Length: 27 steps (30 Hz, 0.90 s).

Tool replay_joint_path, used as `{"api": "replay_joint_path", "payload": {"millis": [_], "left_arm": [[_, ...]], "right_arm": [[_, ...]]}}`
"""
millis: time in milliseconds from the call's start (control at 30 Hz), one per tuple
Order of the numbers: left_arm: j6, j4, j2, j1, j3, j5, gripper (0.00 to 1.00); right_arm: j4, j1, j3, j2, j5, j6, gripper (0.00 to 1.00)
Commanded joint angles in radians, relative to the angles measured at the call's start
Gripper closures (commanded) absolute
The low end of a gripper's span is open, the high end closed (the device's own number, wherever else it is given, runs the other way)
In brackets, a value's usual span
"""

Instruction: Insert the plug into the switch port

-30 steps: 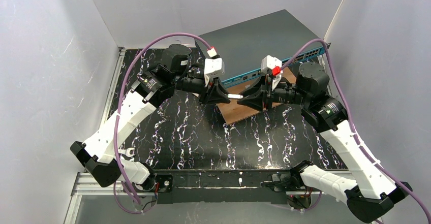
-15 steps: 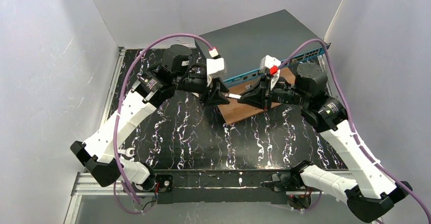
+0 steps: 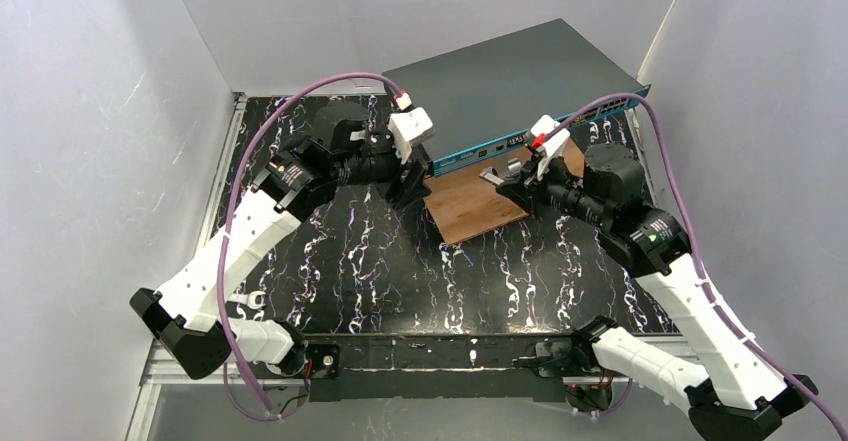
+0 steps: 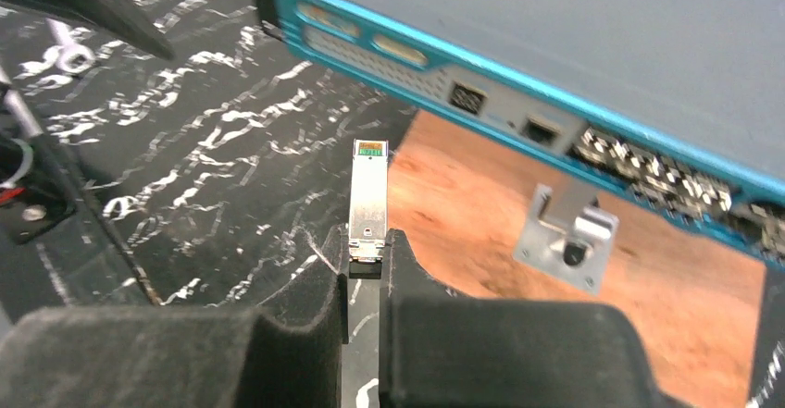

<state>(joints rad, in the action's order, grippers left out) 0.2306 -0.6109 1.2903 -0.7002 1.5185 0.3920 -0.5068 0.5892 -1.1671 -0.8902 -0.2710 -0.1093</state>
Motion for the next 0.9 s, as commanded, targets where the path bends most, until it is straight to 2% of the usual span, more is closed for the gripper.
{"api": "replay_joint_path", "payload": {"millis": [0, 233, 500, 633, 867], "left_arm": [[-0.046, 0.003, 0.009, 0.02, -0.005, -0.048, 0.42], [-0.064, 0.037, 0.055, 0.022, 0.011, 0.001, 0.48], [-0.06, 0.053, 0.098, 0.025, 0.026, -0.005, 0.58], [-0.055, 0.048, 0.116, 0.024, 0.04, 0.008, 0.65], [-0.044, 0.042, 0.126, 0.025, 0.059, 0.019, 0.86]], "right_arm": [[0.028, -0.002, 0.056, 0.034, 0.204, 0.014, 0.99], [0.164, -0.002, 0.16, 0.075, 0.4, 0.061, 0.99], [0.263, -0.002, 0.207, 0.096, 0.512, 0.094, 0.99], [0.285, -0.002, 0.201, 0.079, 0.522, 0.097, 0.99], [0.32, -0.002, 0.192, 0.061, 0.54, 0.103, 0.99]]}}
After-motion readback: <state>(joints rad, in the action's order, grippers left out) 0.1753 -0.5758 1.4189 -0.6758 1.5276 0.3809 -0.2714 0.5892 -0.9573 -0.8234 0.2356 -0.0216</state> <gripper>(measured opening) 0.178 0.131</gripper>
